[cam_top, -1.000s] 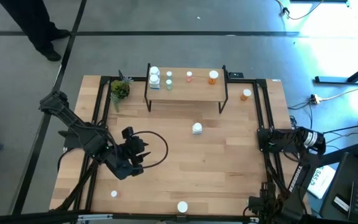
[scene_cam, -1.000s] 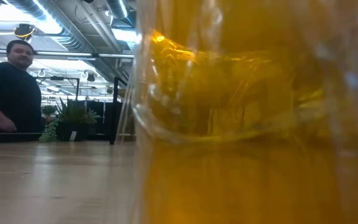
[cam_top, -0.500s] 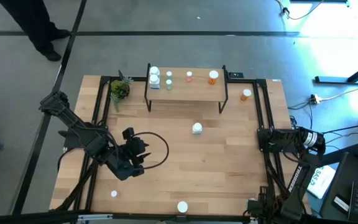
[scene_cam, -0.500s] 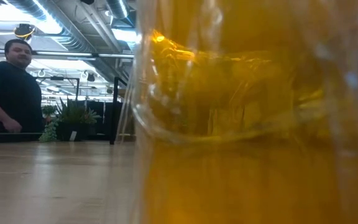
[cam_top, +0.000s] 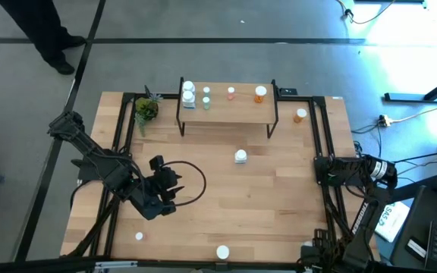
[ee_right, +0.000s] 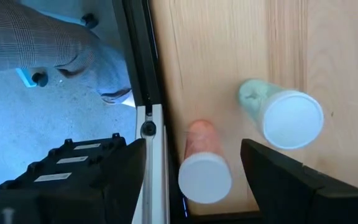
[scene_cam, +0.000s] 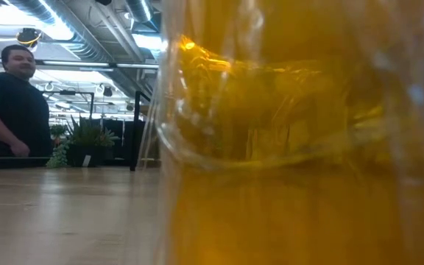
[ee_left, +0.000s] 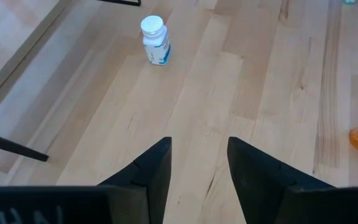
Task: Pick and place medicine bottles onto shelf by color
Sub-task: Put the right pink pill bottle on the shelf aligned with the other pink pill bottle
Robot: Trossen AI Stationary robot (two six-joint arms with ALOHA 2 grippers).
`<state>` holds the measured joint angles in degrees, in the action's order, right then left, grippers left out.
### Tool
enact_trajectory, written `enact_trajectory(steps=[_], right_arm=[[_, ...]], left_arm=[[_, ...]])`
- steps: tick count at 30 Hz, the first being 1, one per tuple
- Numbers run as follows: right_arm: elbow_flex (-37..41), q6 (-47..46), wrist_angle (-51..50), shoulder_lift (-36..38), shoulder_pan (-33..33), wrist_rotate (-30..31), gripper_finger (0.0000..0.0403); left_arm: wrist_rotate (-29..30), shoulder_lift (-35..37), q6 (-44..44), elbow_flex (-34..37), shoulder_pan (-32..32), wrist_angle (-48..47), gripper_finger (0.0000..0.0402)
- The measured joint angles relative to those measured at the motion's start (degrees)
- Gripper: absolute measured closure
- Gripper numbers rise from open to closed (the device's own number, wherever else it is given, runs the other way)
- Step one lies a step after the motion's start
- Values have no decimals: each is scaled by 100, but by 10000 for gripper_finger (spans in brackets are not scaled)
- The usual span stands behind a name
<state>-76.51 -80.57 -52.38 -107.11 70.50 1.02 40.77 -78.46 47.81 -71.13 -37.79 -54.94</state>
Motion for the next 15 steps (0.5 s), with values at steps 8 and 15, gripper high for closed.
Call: enact_trajectory(steps=[8,15], right_arm=[[0,-16,-42,0,2,-4,139],[48,-18,-153,-38,61,-38,139]], left_arm=[[0,0,1,0,0,4,252],[0,2,1,0,-1,22,252]])
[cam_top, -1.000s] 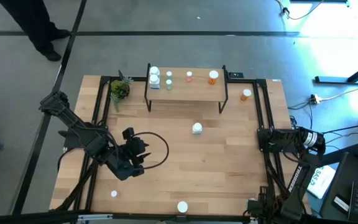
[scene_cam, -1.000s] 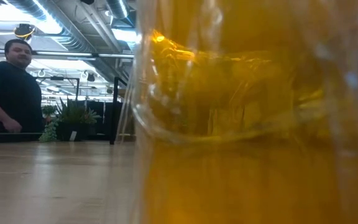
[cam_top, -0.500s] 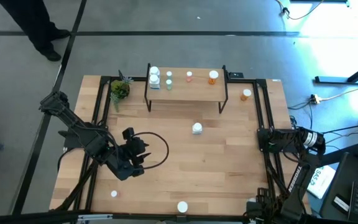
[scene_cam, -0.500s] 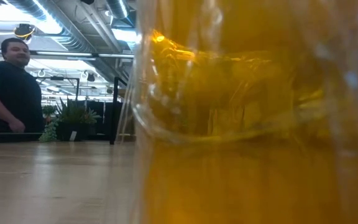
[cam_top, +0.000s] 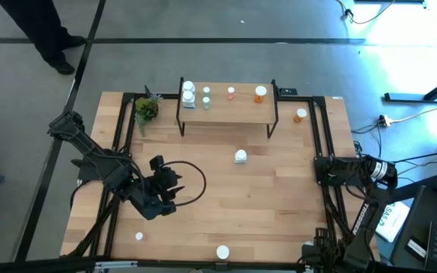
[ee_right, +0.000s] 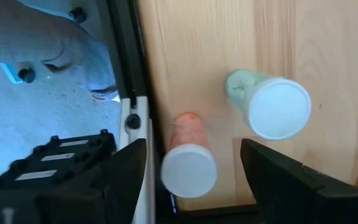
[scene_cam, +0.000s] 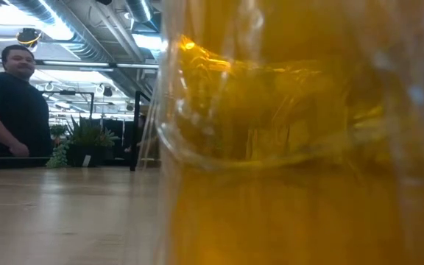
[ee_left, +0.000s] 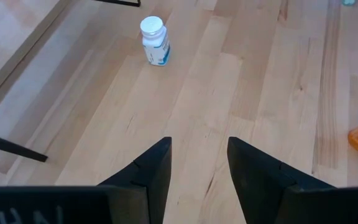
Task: Pick and place medicine bottles onto shelf by color
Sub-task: Put the right pink pill bottle on the shelf aligned with the other pink pill bottle
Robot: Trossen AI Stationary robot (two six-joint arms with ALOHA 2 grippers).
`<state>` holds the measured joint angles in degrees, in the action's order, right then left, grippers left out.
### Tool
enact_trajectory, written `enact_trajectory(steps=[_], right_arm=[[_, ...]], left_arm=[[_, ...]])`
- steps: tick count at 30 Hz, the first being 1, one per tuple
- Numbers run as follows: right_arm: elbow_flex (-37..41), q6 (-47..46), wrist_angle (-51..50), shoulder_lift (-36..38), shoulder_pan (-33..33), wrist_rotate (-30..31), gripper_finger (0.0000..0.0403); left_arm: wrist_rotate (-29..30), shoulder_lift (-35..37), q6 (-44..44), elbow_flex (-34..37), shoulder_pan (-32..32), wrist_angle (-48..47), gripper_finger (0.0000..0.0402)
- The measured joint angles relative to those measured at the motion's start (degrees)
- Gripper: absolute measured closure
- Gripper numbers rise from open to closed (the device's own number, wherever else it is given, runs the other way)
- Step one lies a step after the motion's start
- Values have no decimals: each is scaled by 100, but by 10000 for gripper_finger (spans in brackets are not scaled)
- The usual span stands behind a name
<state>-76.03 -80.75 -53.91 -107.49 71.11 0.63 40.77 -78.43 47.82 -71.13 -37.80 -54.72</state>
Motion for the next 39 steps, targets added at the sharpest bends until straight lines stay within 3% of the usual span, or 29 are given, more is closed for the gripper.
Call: enact_trajectory(steps=[8,15,20,30,39], right_arm=[[159,-34,-26,-93,2,-179,139],[160,-44,-24,-90,2,39,146],[160,-45,-21,-90,2,38,184],[160,-46,60,-84,2,32,297],[158,-47,193,-84,2,24,291]], left_arm=[[0,0,1,0,2,-2,252],[0,0,-1,0,0,-2,252],[0,0,1,0,1,-3,252],[0,0,0,0,2,-4,252],[0,0,0,0,0,-7,252]])
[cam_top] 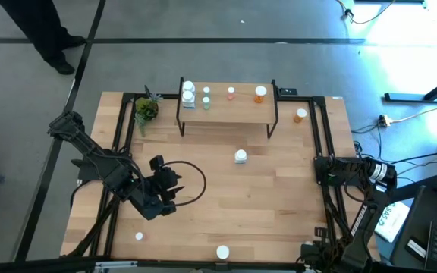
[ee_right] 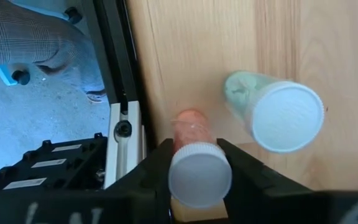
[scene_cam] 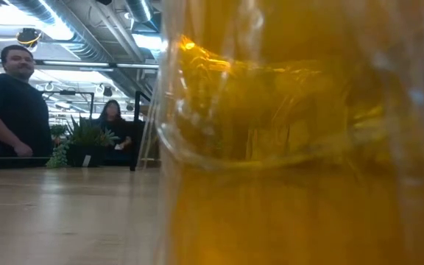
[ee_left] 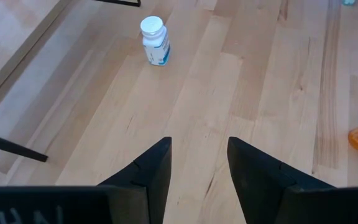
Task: Pick and place medicine bottles onto shelf by color
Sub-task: Put the right pink pill bottle on the shelf aligned with the other pink pill bottle
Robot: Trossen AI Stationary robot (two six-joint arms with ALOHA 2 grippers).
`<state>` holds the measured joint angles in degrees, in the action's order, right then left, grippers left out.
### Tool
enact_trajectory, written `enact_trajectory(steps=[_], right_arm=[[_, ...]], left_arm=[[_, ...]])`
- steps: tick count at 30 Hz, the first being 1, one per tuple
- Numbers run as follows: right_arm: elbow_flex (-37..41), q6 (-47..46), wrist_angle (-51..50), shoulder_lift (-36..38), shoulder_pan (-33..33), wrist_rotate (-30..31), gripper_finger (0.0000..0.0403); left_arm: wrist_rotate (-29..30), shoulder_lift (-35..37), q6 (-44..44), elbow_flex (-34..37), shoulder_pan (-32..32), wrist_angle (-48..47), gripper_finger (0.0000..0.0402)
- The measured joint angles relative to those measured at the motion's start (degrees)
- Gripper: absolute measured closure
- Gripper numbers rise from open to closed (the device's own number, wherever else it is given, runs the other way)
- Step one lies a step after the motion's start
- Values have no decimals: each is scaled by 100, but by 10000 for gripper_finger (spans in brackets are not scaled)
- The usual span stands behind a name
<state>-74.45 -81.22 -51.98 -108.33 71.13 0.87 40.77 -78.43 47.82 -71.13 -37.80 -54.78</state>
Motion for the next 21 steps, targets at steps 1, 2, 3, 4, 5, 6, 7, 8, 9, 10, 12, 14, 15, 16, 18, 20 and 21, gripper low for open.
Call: enact_trajectory(steps=[1,2,3,4,5,6,7,8,9,10,12,14,15,16,18,20,21], right_arm=[[-13,0,-9,0,0,-5,288],[-32,1,-7,0,0,-7,286],[-59,0,-7,0,0,-5,286],[-86,2,-7,2,0,-5,287],[-117,2,-9,2,0,-5,289],[-154,5,-7,2,0,-5,293],[-196,8,-9,2,0,-5,296],[-246,9,-22,2,0,-4,298],[-295,10,-47,2,0,-3,298],[-340,10,-73,2,0,-3,298],[-436,10,-147,2,0,-3,295],[-555,14,-262,2,-2,0,293],[-633,17,-349,2,-4,0,293],[-717,18,-450,2,-4,0,293],[-935,19,-707,2,-11,5,294],[-1173,19,-1018,7,-47,8,294],[-1289,19,-1211,7,-65,6,293]], left_arm=[[0,0,0,0,2,0,252],[0,0,0,0,0,0,252],[0,0,2,0,2,0,252],[0,0,0,0,2,0,252],[0,0,0,0,1,0,252],[0,0,0,0,2,0,252],[0,1,0,0,1,0,252],[0,1,0,0,1,0,252],[0,0,2,0,2,0,252],[0,0,2,0,2,0,252],[0,0,0,0,1,0,252],[0,0,2,0,1,0,252],[0,0,1,0,1,0,252],[0,0,1,0,2,0,252],[0,0,0,0,2,0,252],[0,1,0,0,1,0,252],[0,1,1,0,1,0,252]])
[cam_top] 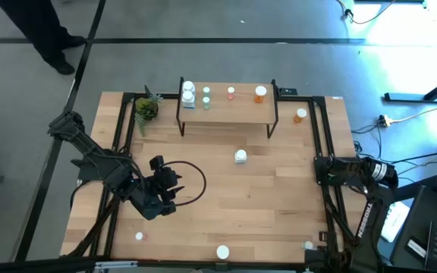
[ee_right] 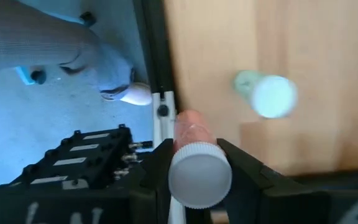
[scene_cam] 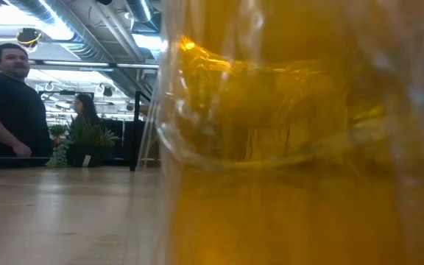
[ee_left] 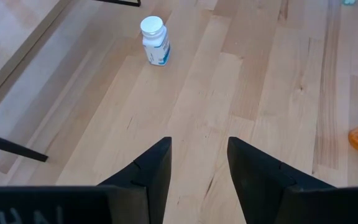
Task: Pick and place medicine bottles onto shelf by color
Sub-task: Put the right pink pill bottle on the shelf aligned with the other pink pill bottle
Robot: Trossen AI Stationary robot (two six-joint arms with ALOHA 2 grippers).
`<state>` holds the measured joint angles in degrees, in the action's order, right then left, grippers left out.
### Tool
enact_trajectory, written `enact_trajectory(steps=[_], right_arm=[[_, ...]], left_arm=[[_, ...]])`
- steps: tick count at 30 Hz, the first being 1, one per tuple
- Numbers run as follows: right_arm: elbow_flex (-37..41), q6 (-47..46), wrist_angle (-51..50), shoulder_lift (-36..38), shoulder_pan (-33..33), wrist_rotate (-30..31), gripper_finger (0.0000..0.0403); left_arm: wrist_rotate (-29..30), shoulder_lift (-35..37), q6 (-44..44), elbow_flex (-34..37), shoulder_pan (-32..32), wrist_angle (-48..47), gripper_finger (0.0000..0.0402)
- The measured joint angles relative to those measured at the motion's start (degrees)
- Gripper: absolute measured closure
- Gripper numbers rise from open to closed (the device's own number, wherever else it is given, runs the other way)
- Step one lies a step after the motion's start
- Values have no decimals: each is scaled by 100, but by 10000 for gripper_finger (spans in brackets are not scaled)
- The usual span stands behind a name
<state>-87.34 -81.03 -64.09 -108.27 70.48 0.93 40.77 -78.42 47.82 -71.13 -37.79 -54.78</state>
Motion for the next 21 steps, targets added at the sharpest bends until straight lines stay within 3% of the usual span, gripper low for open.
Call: enact_trajectory(steps=[6,11,21], right_arm=[[-750,5,-1529,0,-266,28,293],[-1282,197,-2620,4,-605,451,292],[-1349,2528,-2541,108,-1923,652,291]], left_arm=[[0,1,1,0,1,-2,252],[0,-1,-1,0,-1,0,252],[0,1,-1,0,-1,-2,252]])
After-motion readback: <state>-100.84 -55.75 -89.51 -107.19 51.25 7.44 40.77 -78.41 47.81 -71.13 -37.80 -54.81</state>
